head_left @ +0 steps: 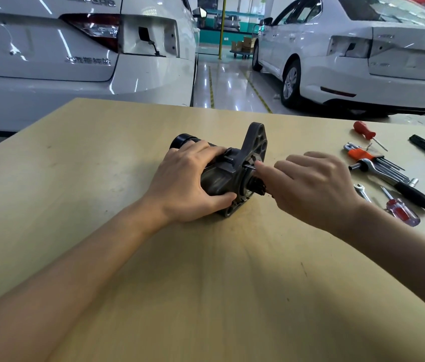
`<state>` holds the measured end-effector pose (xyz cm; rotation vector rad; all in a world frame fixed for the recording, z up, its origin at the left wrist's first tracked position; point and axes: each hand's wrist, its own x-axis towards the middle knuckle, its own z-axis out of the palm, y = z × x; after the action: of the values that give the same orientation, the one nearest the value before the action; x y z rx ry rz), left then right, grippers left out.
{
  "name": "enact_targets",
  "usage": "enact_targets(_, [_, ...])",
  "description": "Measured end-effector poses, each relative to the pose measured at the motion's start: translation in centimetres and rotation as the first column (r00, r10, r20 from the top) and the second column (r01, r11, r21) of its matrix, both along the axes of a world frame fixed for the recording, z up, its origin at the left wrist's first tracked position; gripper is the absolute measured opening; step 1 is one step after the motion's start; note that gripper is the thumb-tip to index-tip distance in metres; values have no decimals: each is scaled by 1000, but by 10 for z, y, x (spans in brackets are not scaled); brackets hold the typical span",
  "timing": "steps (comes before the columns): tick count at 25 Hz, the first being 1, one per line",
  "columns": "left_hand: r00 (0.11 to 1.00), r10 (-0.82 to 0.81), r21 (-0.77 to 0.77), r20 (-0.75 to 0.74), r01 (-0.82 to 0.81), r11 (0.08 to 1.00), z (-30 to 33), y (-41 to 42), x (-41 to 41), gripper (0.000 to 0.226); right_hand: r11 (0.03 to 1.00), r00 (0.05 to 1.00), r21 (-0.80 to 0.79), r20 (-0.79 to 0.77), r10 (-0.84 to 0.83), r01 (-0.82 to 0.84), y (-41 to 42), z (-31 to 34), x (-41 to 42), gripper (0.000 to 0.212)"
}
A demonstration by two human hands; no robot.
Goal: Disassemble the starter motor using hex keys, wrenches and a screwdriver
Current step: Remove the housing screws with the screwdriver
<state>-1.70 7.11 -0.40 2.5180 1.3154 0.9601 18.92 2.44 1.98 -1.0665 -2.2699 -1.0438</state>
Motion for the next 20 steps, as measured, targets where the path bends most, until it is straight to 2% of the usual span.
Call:
enact_targets(2, [999, 36, 6, 23, -36, 999, -2, -3, -1, 79, 975, 945, -219, -314, -88, 18, -10, -5, -10, 3])
enact_targets(3, [998, 57, 5, 39, -57, 998, -3, -4, 0, 78, 950, 863, -312, -477, -166, 10, -14, -7, -14, 5])
enact_targets(5, [995, 74, -6, 64, -74, 997, -5, -5, 0, 75, 894, 688, -446, -660, -302, -35, -13, -10, -17, 11])
enact_targets(6, [995, 74, -11, 73, -73, 997, -5, -5, 0, 74, 873, 638, -485, -688, -347, -49, -11, -10, -17, 13])
enact_targets(9, [994, 67, -16, 83, -65, 998, -5, -6, 0, 74, 852, 611, -521, -690, -388, -48, -6, -7, -21, 15])
enact_targets(11, [994, 66, -13, 87, -65, 998, -5, -6, 0, 75, 828, 563, -547, -727, -393, -128, -5, -8, -22, 15])
enact_targets(16, [993, 63, -16, 99, -62, 998, -5, -5, 0, 74, 709, 371, -628, -773, -515, -323, -2, -2, -18, 17])
enact_targets(20, [993, 62, -11, 102, -61, 998, -6, -4, 0, 73, 681, 363, -652, -756, -545, -333, -2, 4, -21, 17])
